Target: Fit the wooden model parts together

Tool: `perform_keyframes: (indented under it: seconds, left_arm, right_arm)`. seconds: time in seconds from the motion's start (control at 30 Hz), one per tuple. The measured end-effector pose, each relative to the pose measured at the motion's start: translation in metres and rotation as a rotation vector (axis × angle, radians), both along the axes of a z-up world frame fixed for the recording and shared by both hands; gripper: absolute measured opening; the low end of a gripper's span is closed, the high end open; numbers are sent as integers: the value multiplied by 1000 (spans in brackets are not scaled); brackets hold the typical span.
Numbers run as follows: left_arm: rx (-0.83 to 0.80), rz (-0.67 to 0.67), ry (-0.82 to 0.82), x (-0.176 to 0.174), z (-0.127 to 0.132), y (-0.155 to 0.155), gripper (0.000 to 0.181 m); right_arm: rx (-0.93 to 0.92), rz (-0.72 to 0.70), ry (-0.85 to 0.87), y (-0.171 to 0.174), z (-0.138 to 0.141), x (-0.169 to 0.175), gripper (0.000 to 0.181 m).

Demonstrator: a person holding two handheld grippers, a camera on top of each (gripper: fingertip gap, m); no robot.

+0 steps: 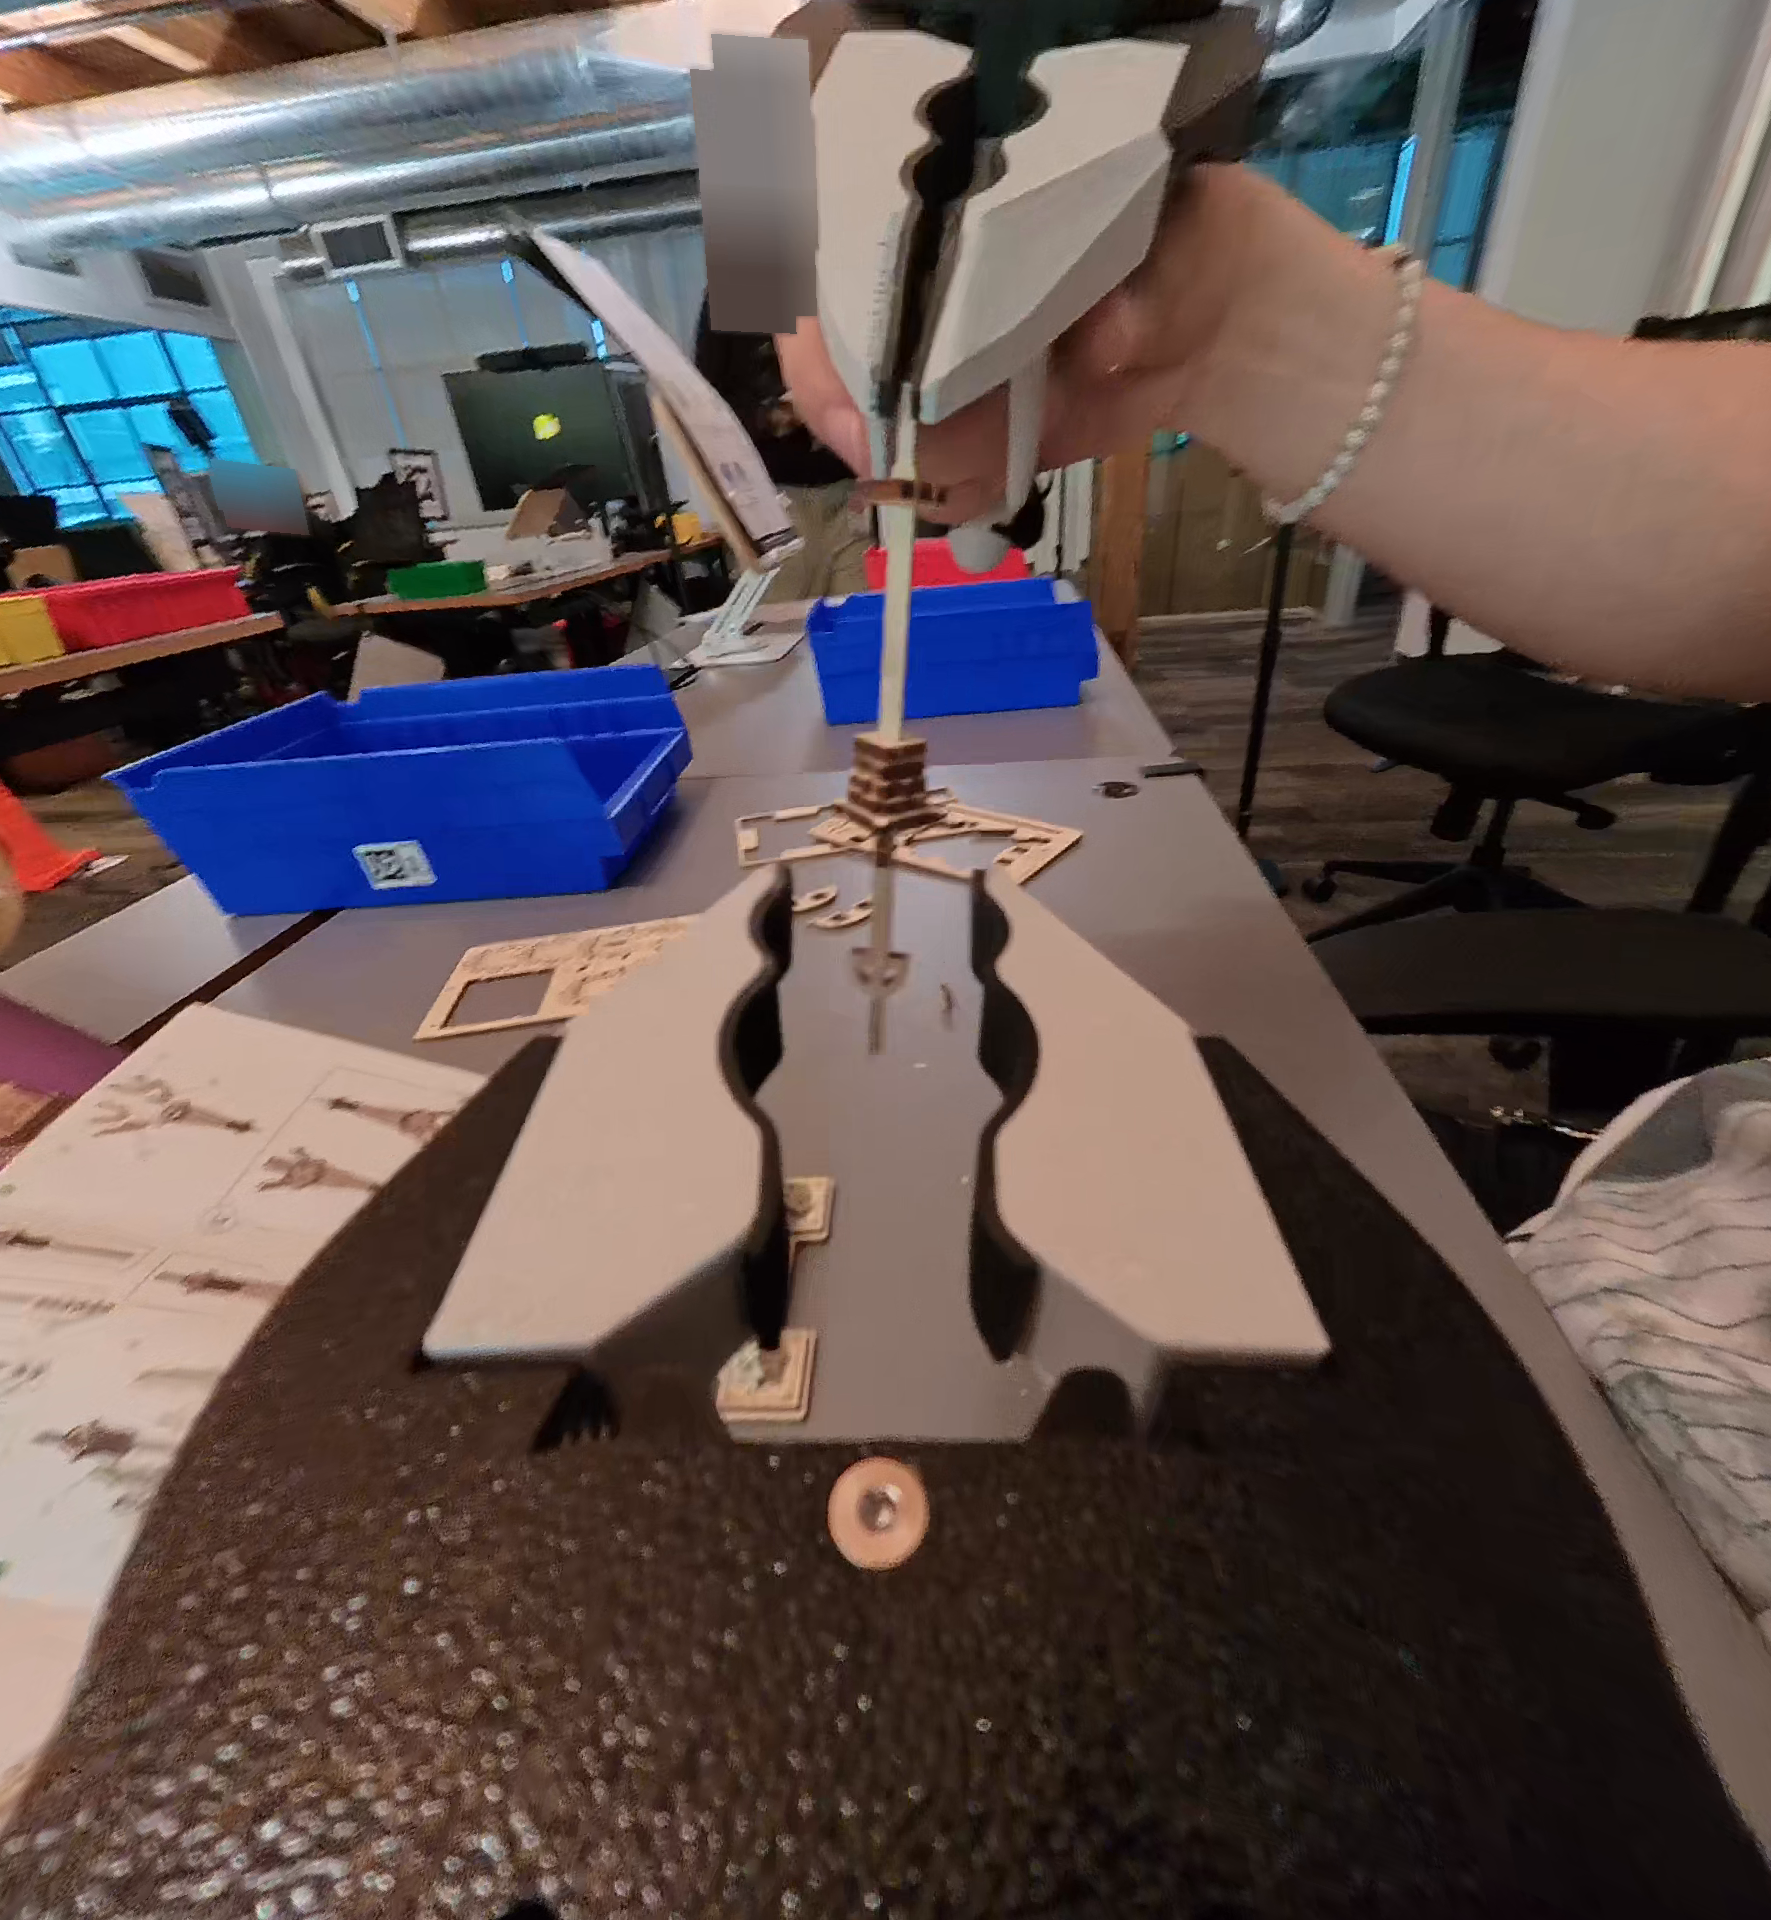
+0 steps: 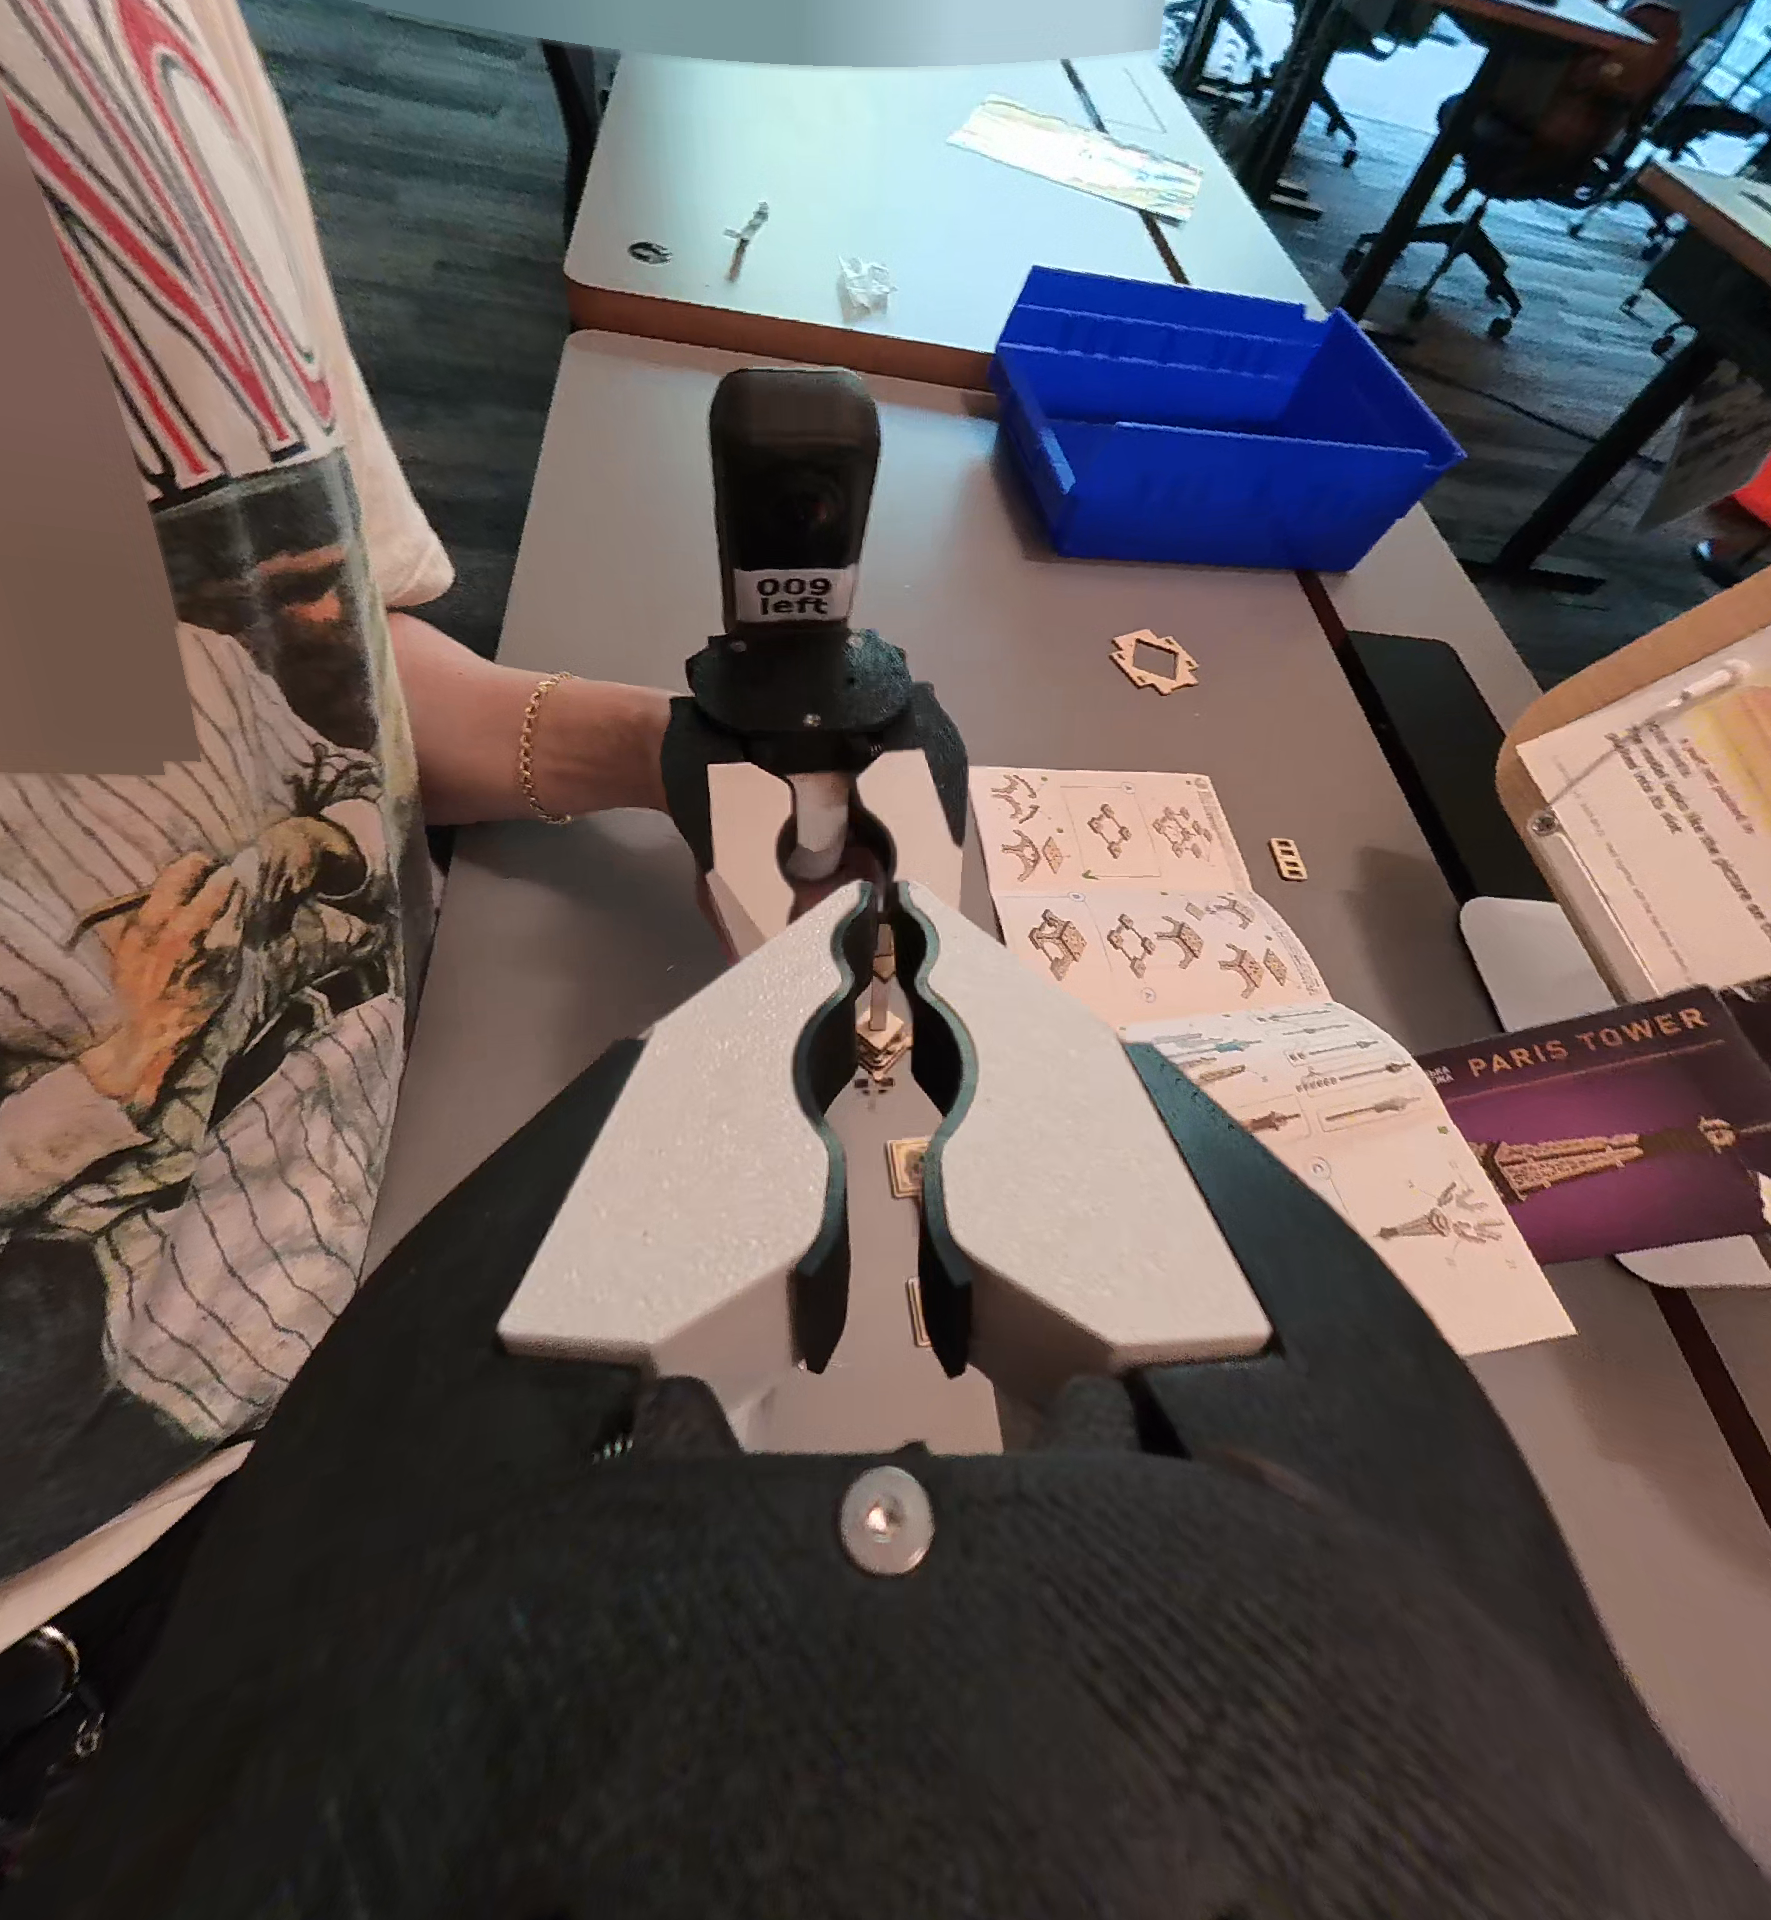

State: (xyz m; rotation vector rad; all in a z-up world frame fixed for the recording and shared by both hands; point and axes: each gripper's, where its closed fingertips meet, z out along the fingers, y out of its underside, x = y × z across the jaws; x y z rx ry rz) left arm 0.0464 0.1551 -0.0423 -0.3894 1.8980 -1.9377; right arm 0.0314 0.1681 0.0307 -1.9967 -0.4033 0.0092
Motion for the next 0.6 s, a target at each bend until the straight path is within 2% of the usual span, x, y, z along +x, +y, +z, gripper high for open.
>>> perform_keyframes:
  seconds: [0.07, 0.23, 0.37, 0.43, 0.57, 0.6]
  left_arm:
    - [29, 51, 4, 5, 0, 8, 41]
    - [-41, 52, -39, -4, 25, 11, 15]
    - [7, 5, -12, -9, 16, 0, 18]
    - [12, -3, -18, -10, 16, -2, 3]
    - [16, -8, -23, -11, 17, -4, 0]
    - [21, -6, -27, -11, 16, -4, 0]
  right_arm:
    - [-14, -37, -10, 0, -3, 5, 0]
    - [-43, -14, -1, 4, -16, -4, 0]
    - [-45, 4, -2, 10, -18, -10, 0]
    - [-50, 5, -4, 11, -18, -10, 0]
    - [-58, 11, 1, 11, -19, -12, 0]
    - [-63, 11, 5, 11, -20, -13, 5]
